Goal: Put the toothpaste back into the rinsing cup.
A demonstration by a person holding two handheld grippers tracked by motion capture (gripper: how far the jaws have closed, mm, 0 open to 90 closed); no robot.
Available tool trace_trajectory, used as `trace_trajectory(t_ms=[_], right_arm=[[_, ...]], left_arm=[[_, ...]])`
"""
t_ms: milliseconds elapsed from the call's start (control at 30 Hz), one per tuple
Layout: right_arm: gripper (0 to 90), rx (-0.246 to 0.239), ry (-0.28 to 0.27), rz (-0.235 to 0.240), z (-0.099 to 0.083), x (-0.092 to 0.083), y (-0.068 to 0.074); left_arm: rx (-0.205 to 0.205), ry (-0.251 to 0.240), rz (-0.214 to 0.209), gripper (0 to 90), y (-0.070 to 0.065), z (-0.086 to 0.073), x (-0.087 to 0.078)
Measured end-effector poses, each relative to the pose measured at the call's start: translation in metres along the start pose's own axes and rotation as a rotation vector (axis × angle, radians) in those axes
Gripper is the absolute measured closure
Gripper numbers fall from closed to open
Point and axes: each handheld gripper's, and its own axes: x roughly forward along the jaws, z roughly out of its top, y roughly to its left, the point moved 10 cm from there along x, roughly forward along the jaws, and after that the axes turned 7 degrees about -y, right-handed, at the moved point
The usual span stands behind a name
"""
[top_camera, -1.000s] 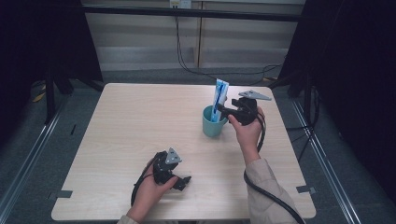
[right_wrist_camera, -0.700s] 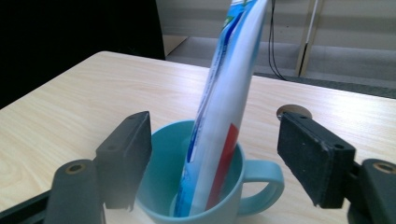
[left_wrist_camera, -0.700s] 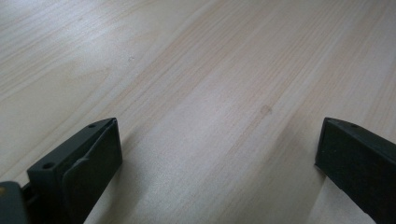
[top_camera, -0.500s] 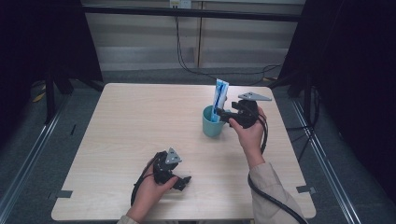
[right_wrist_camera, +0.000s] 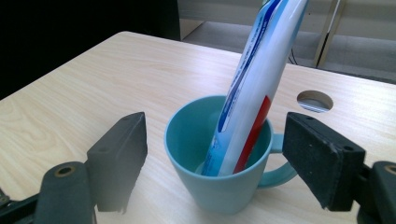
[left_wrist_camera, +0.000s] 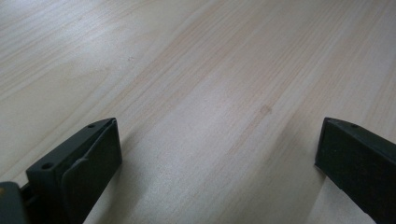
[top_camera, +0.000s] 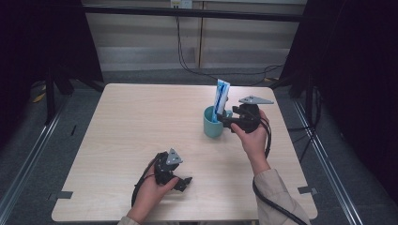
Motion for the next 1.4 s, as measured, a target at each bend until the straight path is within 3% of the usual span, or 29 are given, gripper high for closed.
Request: trace_trajectory(t_ms=[467,1000,1300,1400], right_arm=[[21.7,-0.010,0.022,0.042,-0.011,-0.015,0.010],[21.7,-0.019,0.050,0.070,-0.033,-0.032,0.009],[21.7,-0.039,0.062,0.070,-0.043,-0.039,0.011],[21.7,-0.057,0.090,0.074,-0.052,-0.041,0.011]], left_arm=[[0.004,0.002,-0.003,0.0,0.000,0.000,0.000],[0.007,0.007,-0.002,0.0,0.000,0.000,0.000],[0.007,0.004,-0.003,0.0,0.000,0.000,0.000],[0.008,0.007,-0.002,0.0,0.000,0.000,-0.001]])
